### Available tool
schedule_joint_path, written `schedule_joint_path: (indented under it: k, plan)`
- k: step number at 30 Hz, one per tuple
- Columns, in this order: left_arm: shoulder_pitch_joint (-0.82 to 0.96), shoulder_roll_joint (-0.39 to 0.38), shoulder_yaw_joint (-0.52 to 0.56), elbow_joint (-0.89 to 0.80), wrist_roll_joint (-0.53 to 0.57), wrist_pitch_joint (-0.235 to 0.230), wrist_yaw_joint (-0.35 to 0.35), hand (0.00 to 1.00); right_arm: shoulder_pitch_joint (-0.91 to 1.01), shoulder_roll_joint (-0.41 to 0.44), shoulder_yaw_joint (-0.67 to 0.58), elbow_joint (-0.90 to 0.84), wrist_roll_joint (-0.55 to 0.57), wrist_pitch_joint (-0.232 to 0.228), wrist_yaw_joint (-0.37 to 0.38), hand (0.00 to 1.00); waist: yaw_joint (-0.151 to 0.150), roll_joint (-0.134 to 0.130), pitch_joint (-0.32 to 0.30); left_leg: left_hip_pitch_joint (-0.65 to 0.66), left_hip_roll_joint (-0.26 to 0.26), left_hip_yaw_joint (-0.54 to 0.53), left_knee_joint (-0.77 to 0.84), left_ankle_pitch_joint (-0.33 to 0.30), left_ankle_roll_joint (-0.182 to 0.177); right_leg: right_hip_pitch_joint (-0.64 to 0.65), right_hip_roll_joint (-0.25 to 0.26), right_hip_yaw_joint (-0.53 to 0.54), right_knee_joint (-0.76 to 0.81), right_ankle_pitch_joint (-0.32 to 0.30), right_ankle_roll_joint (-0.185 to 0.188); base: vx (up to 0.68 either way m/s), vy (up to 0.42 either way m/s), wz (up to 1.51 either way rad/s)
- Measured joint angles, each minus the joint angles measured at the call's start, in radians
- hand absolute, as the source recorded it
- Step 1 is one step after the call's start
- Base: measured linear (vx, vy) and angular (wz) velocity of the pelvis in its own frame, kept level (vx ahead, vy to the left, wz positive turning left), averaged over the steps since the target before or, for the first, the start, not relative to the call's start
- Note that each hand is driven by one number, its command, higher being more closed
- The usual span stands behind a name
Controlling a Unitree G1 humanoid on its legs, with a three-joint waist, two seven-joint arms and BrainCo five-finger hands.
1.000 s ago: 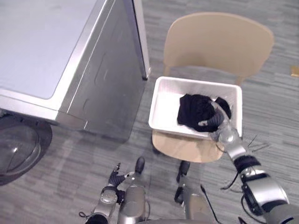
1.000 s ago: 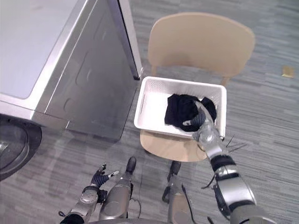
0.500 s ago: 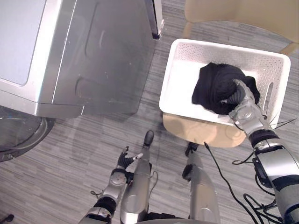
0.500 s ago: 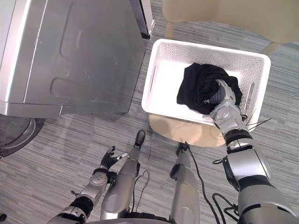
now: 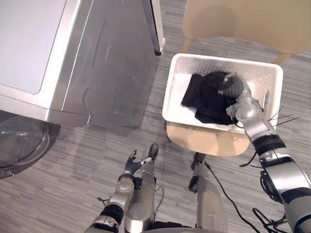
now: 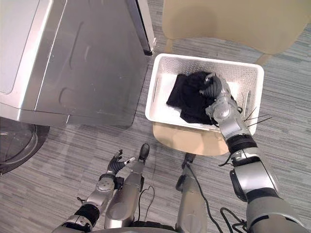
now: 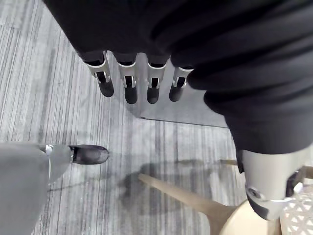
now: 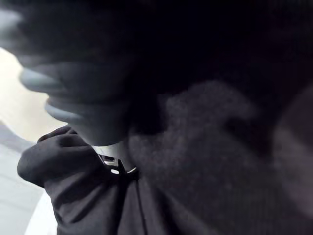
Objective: Pick up the laundry basket with both hands and put the clothes into the washing machine.
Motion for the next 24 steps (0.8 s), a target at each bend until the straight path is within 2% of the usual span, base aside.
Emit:
schedule_joint_path:
  k: [1, 5, 6, 7, 10, 14, 15, 16, 17, 18, 19, 20, 21, 22, 23, 24]
  plan:
    - [0.006, 0.001, 0.001, -0.005, 0.0, 0.0, 0.0, 0.0, 0.018, 0.006, -0.007, -0.031, 0.008, -0.003, -0.001, 1.0, -0.001, -0.004, -0.004, 0.006, 0.0, 0.0, -0.002, 0.0, 0.0, 0.008, 0.001, 0.0, -0.006, 0.002, 0.001, 0.05, 0.008, 0.01]
    - [0.074, 0.015, 0.003, -0.026, 0.003, 0.003, 0.0, 0.0, 0.192, 0.14, -0.023, -0.23, 0.072, -0.033, 0.007, 1.0, -0.016, -0.057, -0.091, 0.052, 0.001, 0.009, -0.005, -0.005, 0.007, 0.065, 0.007, 0.004, -0.041, 0.009, 0.0, 0.11, 0.01, -0.04]
    - [0.104, 0.017, 0.003, -0.051, 0.01, 0.004, 0.0, 0.0, 0.267, 0.194, -0.02, -0.296, 0.103, -0.057, 0.016, 1.0, -0.015, -0.076, -0.128, 0.085, 0.0, 0.022, -0.004, -0.011, 0.013, 0.098, 0.008, 0.013, -0.055, 0.009, 0.0, 0.13, 0.014, -0.19]
    - [0.122, 0.019, 0.003, -0.068, 0.013, 0.003, 0.0, 0.0, 0.303, 0.22, -0.018, -0.334, 0.112, -0.067, 0.023, 1.0, -0.014, -0.084, -0.151, 0.098, 0.0, 0.032, -0.004, -0.016, 0.014, 0.108, 0.009, 0.022, -0.058, 0.008, 0.001, 0.14, 0.022, -0.25]
    - [0.16, 0.026, 0.007, -0.1, 0.029, 0.003, 0.0, 0.0, 0.394, 0.321, 0.016, -0.455, 0.173, -0.103, 0.054, 1.0, -0.015, -0.099, -0.214, 0.157, 0.001, 0.076, 0.0, -0.045, 0.021, 0.145, 0.013, 0.069, -0.07, 0.009, 0.002, 0.07, 0.027, -0.39]
    - [0.152, 0.027, 0.01, -0.109, 0.031, 0.004, -0.001, 0.0, 0.48, 0.413, 0.037, -0.559, 0.219, -0.127, 0.093, 1.0, -0.023, -0.099, -0.231, 0.17, 0.0, 0.091, 0.064, -0.082, 0.028, 0.146, 0.006, 0.106, 0.004, -0.019, 0.025, -0.04, 0.029, -0.14]
    - [0.155, 0.025, 0.009, -0.128, 0.031, 0.004, -0.001, 0.0, 0.504, 0.429, 0.037, -0.577, 0.235, -0.128, 0.096, 1.0, -0.029, -0.097, -0.231, 0.16, 0.007, 0.082, 0.091, -0.084, 0.032, 0.145, -0.001, 0.123, 0.063, -0.055, 0.056, -0.12, -0.019, 0.52]
    - [0.156, 0.024, 0.012, -0.138, 0.031, 0.002, 0.0, 0.0, 0.517, 0.436, 0.041, -0.589, 0.252, -0.129, 0.097, 1.0, -0.037, -0.092, -0.231, 0.157, 0.017, 0.063, 0.102, -0.086, 0.035, 0.107, -0.009, 0.176, 0.25, -0.174, 0.03, -0.13, -0.025, 0.76]
    - [0.156, 0.03, 0.011, -0.143, 0.031, 0.002, -0.001, 0.0, 0.528, 0.443, 0.046, -0.603, 0.259, -0.131, 0.097, 1.0, -0.044, -0.094, -0.232, 0.156, 0.016, 0.048, 0.113, -0.085, 0.034, 0.086, -0.012, 0.198, 0.382, -0.249, 0.021, -0.06, -0.081, 1.1]
    - [0.168, 0.038, 0.013, -0.16, 0.031, 0.003, 0.0, 0.0, 0.544, 0.46, 0.048, -0.615, 0.283, -0.147, 0.099, 1.0, -0.039, -0.109, -0.235, 0.149, 0.008, 0.017, 0.131, -0.082, 0.028, 0.081, -0.023, 0.223, 0.583, -0.354, 0.042, -0.03, -0.116, 0.95]
    - [0.185, 0.043, 0.014, -0.177, 0.031, 0.004, 0.001, 0.0, 0.544, 0.465, 0.053, -0.614, 0.29, -0.147, 0.101, 1.0, -0.037, -0.119, -0.241, 0.143, 0.002, 0.009, 0.138, -0.08, 0.024, 0.086, -0.025, 0.23, 0.63, -0.379, 0.049, -0.07, -0.238, 0.97]
    - [0.229, 0.05, 0.033, -0.236, 0.031, 0.005, 0.005, 0.0, 0.534, 0.481, 0.078, -0.614, 0.293, -0.15, 0.111, 1.0, -0.019, -0.135, -0.253, 0.117, -0.009, -0.014, 0.158, -0.072, 0.008, 0.109, -0.026, 0.25, 0.634, -0.441, 0.05, -0.21, -0.353, 0.67]
    - [0.256, 0.046, 0.039, -0.289, 0.031, 0.004, 0.007, 0.0, 0.516, 0.484, 0.102, -0.614, 0.292, -0.157, 0.117, 1.0, 0.0, -0.127, -0.257, 0.081, -0.012, -0.043, 0.166, -0.057, -0.018, 0.128, -0.005, 0.238, 0.552, -0.478, 0.048, -0.19, -0.304, 0.57]
    - [0.268, 0.038, 0.043, -0.308, 0.031, 0.004, 0.007, 0.0, 0.507, 0.484, 0.111, -0.614, 0.292, -0.159, 0.119, 1.0, 0.013, -0.114, -0.261, 0.065, -0.004, -0.054, 0.162, -0.05, -0.027, 0.14, 0.006, 0.225, 0.504, -0.491, 0.031, -0.32, -0.292, 0.44]
    - [0.287, -0.002, 0.042, -0.335, 0.03, 0.003, 0.012, 0.0, 0.485, 0.456, 0.125, -0.612, 0.292, -0.165, 0.118, 1.0, 0.024, -0.047, -0.264, 0.016, 0.043, -0.092, 0.147, -0.011, -0.044, 0.146, 0.062, 0.175, 0.43, -0.462, 0.003, -0.3, -0.176, 0.6]
    - [0.309, -0.019, 0.034, -0.369, 0.03, 0.003, 0.018, 0.0, 0.484, 0.442, 0.125, -0.603, 0.292, -0.172, 0.108, 1.0, 0.024, -0.023, -0.263, -0.009, 0.069, -0.094, 0.115, 0.045, -0.029, 0.135, 0.078, 0.134, 0.418, -0.448, -0.012, -0.36, -0.193, 0.7]
